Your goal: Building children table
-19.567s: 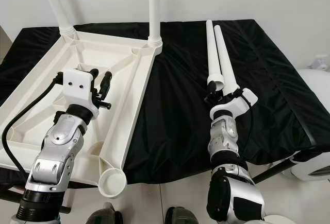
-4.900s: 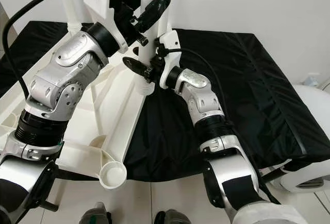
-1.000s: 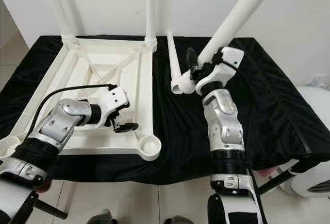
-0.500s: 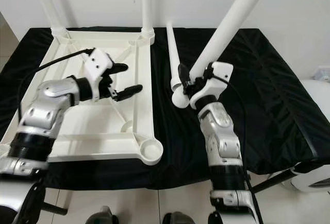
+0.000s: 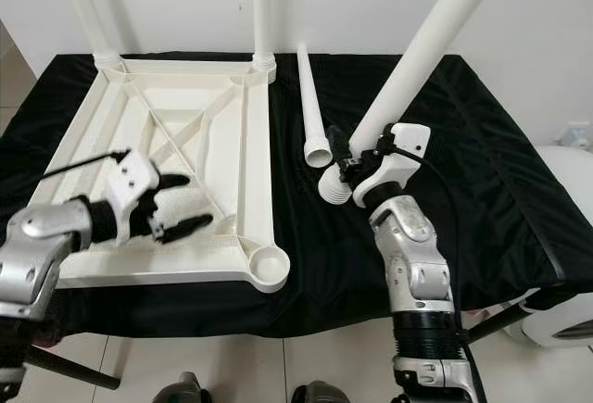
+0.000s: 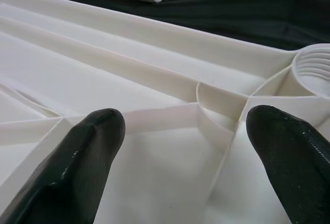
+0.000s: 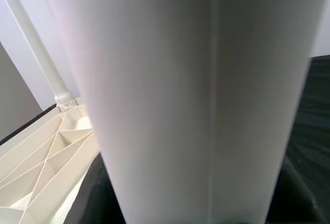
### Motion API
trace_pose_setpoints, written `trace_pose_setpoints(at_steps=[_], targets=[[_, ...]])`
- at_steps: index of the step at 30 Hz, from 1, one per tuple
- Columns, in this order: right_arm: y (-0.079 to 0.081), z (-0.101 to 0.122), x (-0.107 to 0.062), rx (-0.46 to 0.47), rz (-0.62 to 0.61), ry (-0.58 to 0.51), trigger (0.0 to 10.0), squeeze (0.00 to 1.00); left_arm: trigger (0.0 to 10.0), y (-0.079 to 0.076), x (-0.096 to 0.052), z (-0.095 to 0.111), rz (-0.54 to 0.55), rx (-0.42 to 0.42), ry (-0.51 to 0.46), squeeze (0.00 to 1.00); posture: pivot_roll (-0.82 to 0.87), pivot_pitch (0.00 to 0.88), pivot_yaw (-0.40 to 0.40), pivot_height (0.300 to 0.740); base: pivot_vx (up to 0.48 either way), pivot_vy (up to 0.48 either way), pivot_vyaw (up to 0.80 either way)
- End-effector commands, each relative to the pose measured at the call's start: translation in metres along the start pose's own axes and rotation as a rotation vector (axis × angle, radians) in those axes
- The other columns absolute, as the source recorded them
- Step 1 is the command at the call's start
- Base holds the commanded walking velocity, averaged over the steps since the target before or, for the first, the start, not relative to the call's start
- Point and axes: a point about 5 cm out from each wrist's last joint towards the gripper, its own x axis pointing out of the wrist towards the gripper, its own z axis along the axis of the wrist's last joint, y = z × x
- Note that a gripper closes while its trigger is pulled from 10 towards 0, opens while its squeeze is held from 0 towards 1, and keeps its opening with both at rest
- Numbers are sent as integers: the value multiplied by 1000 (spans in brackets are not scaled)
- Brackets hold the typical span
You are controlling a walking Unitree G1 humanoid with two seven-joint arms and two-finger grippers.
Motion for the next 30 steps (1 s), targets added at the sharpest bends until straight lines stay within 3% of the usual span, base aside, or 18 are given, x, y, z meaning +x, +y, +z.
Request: trace_pose_setpoints(at_steps=[1, 13, 25, 26, 27, 28, 30], targets=[[-1, 7, 1, 1, 10, -21, 10000, 0, 10000, -3, -1, -2, -16, 11, 33, 0, 34, 36, -23, 740, 0, 0, 0], [-5, 12, -2, -10, -7, -29, 10000, 0, 10000, -6, 8, -18, 23, 10, 169, 0, 20, 45, -16, 740, 0, 0, 0], [-9, 17, -2, -20, -26, -41, 10000, 0, 10000, -7, 18, -23, 18, -14, 227, 0, 10, 47, -11, 740, 0, 0, 0], [-9, 17, -3, -21, -31, -42, 10000, 0, 6549, -4, 20, -22, 45, -35, 234, 0, 10, 49, -9, 740, 0, 0, 0], [-9, 17, -3, -21, -31, -42, 10000, 0, 6549, -4, 20, -22, 45, -35, 234, 0, 10, 49, -9, 740, 0, 0, 0], [-9, 17, -3, -20, -34, -43, 10000, 0, 2157, -3, 21, -23, 56, -46, 238, 0, 10, 49, -9, 740, 0, 0, 0], [-9, 18, -3, -20, -36, -43, 10000, 0, 2157, -2, 22, -23, 62, -53, 242, 0, 9, 49, -9, 740, 0, 0, 0]])
